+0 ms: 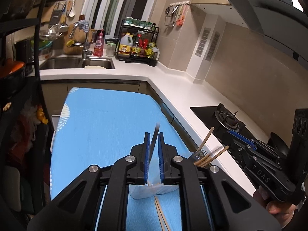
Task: Organize utensils
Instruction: 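Open the left tool over the container while the right tool releases its chopstick inside, then move both open tools back down to the last two chopsticks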
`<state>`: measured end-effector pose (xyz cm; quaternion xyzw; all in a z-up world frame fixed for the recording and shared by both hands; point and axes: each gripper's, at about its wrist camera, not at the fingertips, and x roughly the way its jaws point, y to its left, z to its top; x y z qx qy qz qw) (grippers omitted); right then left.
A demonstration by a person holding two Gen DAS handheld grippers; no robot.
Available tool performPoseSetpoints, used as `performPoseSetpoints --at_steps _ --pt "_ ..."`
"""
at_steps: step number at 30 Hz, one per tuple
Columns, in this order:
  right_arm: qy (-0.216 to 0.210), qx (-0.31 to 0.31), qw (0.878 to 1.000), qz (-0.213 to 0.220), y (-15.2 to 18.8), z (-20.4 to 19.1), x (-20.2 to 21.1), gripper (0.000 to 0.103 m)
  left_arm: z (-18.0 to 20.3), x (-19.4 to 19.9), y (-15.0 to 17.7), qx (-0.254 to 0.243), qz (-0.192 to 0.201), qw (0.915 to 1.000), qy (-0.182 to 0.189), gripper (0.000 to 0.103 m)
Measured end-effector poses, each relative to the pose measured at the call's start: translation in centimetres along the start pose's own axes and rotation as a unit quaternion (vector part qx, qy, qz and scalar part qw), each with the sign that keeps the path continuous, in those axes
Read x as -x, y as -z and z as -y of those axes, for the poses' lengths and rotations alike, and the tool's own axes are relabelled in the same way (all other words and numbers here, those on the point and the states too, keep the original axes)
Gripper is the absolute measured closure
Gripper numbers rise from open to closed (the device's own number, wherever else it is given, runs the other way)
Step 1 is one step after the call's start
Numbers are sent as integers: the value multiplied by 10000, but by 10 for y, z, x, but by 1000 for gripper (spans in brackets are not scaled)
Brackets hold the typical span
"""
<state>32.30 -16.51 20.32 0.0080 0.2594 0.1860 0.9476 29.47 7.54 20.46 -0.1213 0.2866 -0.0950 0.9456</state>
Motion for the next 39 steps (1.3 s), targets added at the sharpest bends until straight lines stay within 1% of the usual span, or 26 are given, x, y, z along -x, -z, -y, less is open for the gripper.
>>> performPoseSetpoints --at_steps 1,5,8,11,15,17,20,22,24,26,27,30,33,36,39 --pt "77 -9 10000 44 2 2 5 71 -2 5 2 35 68 10000 -32 89" --pt "208 0 9996 169 14 5 29 71 -8 23 13 144 215 9996 -139 88" --pt "275 27 9993 258 30 6 50 71 -5 38 31 72 316 9992 -230 88" --pt "271 18 9992 284 56 5 70 71 -3 53 56 12 379 9988 -304 88" --pt "260 -42 9993 283 102 1 90 71 0 67 103 -105 411 9982 -421 88" --pt "182 -132 9995 225 128 -2 94 73 2 72 133 -209 445 9974 -531 88" --pt "92 -176 9997 105 168 -9 97 79 4 73 175 -272 332 9968 -670 88" --pt "-37 -129 9999 -10 193 -15 94 85 5 73 201 -303 237 9965 -745 88" --pt "7 -27 9999 -107 217 -19 92 86 6 74 224 -350 170 9960 -806 88" --pt "-77 -61 9997 -244 237 -21 90 86 6 75 243 -370 150 9951 -900 88" --pt "-36 -50 9995 -298 247 -23 89 86 5 75 251 -357 114 9950 -929 88" --pt "4 -73 9991 -413 272 -26 86 85 4 76 275 -354 32 9940 -1038 88" --pt "12 -87 9986 -523 287 -30 81 85 2 79 292 -296 35 9930 -1144 88" --pt "5 -51 9982 -594 294 -32 78 85 -3 81 305 -227 13 9918 -1258 88" --pt "-39 -12 9978 -667 297 -35 74 85 -4 83 315 -283 10 9902 -1367 88"
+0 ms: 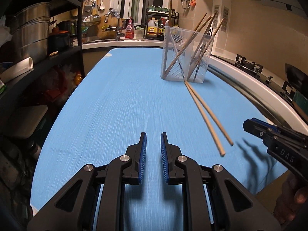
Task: Organize utensils
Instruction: 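Move both open tools back down to the last two chopsticks, then close the right tool on one chopstick while the left tool grasps the other chopstick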
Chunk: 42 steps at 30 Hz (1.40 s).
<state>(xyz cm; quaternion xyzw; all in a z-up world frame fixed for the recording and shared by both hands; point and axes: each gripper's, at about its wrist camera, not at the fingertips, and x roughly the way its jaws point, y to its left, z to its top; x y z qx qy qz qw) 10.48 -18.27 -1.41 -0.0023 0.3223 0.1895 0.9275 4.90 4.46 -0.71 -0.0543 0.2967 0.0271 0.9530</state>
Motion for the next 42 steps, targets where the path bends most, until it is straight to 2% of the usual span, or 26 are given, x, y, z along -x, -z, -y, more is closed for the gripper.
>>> performPoseSetpoints --at_steps 5,6,13,17,23,28,36,37,40,42 --pt "-77 -5 9998 -194 4 -4 -11 76 -3 -3 9 25 -77 9999 -121 88" --pt "-82 20 9997 -239 4 -6 -13 71 -3 -3 9 16 -79 9999 -130 88" --pt "-40 179 9990 -412 11 -14 -23 71 1 -5 15 -32 -103 9999 -106 88" --pt "-31 228 9989 -411 11 -16 -23 78 3 -5 15 -44 -93 9999 -104 88" --pt "-9 309 9987 -400 11 -16 -22 97 9 -4 17 -91 -66 9999 -75 88" --pt "127 412 9984 -367 12 -16 -17 99 22 -2 12 -156 -39 9998 111 88" --pt "395 142 9990 -177 13 17 -1 99 53 -20 -4 -80 -247 9969 747 88" --pt "433 101 9989 -165 14 21 0 99 58 -23 -5 -91 -290 9965 776 86" --pt "559 12 9983 -142 17 33 4 99 73 -33 -7 -111 -431 9952 873 69" --pt "596 -18 9981 -123 18 38 6 99 83 -38 -8 -108 -449 9953 852 68"
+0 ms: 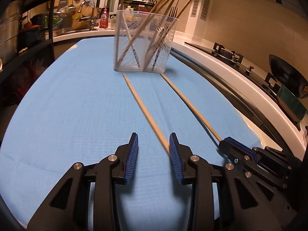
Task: Organize utensils
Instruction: 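Close the right tool on one chopstick while the left tool grasps the other chopstick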
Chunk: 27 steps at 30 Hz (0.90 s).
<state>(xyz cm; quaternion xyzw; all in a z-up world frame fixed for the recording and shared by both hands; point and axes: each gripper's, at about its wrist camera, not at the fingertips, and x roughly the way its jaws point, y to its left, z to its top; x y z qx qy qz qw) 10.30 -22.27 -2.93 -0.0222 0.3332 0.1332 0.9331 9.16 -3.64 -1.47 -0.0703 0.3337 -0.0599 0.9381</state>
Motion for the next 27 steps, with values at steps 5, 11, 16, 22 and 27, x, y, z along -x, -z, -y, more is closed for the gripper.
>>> performPoseSetpoints --at_steps 5,11,16,22,27 --pt "61 -98 9999 6 4 10 1 99 17 -13 -1 -241 -105 9992 -304 65" --pt "48 -90 9999 -10 5 8 0 99 14 -12 1 -405 -98 9975 -566 73" --pt "-6 -97 9999 -39 5 2 -3 99 -2 -1 3 -378 -48 9970 -669 96" --pt "-126 -225 9996 -79 7 -5 -2 99 -31 19 15 -310 126 9963 -797 96" --pt "-94 -211 9997 -60 8 -12 -3 96 -47 29 24 -233 379 9965 -707 96"
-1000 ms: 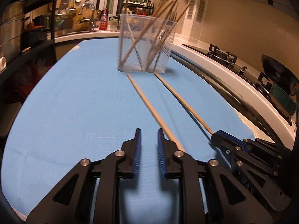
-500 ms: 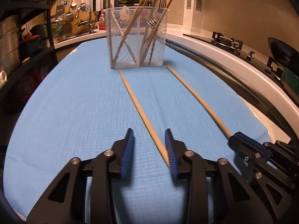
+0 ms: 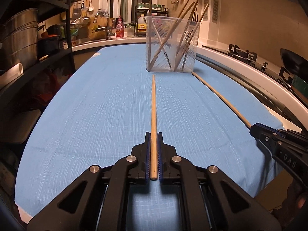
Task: Organize utensils
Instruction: 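Close the right tool on one chopstick while the left tool grasps the other chopstick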
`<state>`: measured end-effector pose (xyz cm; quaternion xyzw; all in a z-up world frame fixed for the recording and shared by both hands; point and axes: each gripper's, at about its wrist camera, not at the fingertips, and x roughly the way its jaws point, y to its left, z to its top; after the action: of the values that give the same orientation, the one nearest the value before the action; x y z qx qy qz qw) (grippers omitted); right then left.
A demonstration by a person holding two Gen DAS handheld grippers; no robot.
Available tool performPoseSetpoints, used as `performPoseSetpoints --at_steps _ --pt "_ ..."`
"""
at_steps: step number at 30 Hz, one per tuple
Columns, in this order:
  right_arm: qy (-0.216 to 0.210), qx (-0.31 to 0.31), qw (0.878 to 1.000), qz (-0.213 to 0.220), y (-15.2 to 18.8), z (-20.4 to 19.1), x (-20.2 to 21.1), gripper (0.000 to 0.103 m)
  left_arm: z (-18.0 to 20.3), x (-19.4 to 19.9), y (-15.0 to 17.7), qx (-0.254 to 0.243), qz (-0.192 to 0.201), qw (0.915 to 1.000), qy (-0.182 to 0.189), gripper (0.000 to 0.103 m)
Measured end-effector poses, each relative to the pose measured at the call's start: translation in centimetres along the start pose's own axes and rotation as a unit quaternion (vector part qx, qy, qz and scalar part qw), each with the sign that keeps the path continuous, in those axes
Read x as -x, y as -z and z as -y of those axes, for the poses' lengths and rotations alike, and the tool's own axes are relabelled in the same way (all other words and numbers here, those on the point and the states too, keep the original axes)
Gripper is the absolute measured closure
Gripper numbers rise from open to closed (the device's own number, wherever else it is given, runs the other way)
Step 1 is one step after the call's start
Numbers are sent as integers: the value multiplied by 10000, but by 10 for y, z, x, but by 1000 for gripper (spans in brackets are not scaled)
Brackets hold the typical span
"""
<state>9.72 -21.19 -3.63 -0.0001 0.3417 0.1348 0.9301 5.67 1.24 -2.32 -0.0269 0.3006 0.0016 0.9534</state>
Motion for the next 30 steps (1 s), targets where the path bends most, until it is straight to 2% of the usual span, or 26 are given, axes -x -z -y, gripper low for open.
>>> performPoseSetpoints --at_steps 10,30 --pt "14 142 9999 -4 -6 -6 -8 94 2 0 4 -55 275 9996 -15 96" --pt "11 195 9998 16 -7 -7 -10 98 4 1 7 -71 336 9994 -51 96"
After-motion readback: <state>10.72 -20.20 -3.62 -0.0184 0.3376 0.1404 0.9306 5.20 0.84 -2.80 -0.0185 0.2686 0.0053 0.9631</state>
